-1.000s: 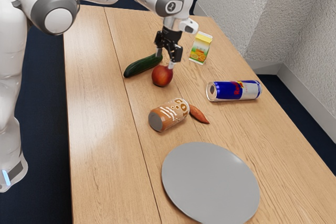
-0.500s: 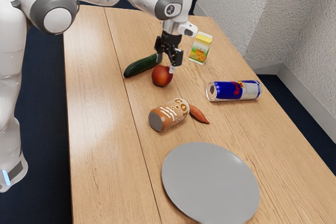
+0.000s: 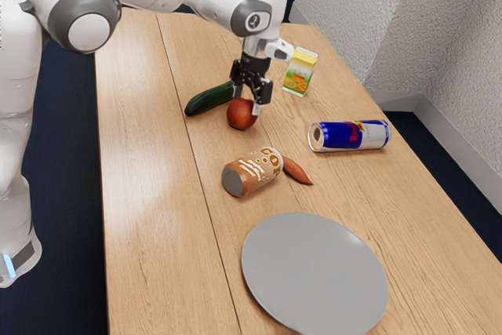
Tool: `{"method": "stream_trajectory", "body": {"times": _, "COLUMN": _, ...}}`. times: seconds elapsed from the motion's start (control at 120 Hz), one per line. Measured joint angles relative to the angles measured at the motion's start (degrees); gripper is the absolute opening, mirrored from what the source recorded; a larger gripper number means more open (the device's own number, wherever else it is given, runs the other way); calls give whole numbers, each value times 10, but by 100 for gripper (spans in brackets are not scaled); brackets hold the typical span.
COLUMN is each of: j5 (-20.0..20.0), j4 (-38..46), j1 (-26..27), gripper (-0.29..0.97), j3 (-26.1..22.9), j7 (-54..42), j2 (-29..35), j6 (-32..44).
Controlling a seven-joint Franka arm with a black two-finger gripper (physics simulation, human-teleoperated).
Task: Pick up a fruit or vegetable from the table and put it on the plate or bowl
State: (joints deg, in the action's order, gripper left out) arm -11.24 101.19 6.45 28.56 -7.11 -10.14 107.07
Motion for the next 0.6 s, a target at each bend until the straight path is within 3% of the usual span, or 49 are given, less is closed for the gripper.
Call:
{"method": "stream_trajectory", "body": {"times": 0.517, "j5": -33, "j4": 47, "j1": 7, "gripper": 68, "j3": 1, "j7": -6, "j2": -5, "j6": 20}}
{"method": "stream_trajectory", "body": {"times": 0.6, "j5": -38, "j4": 55, "j1": 10, "gripper": 54, "j3": 1, "j7": -5, "j2": -3, "j6": 27}}
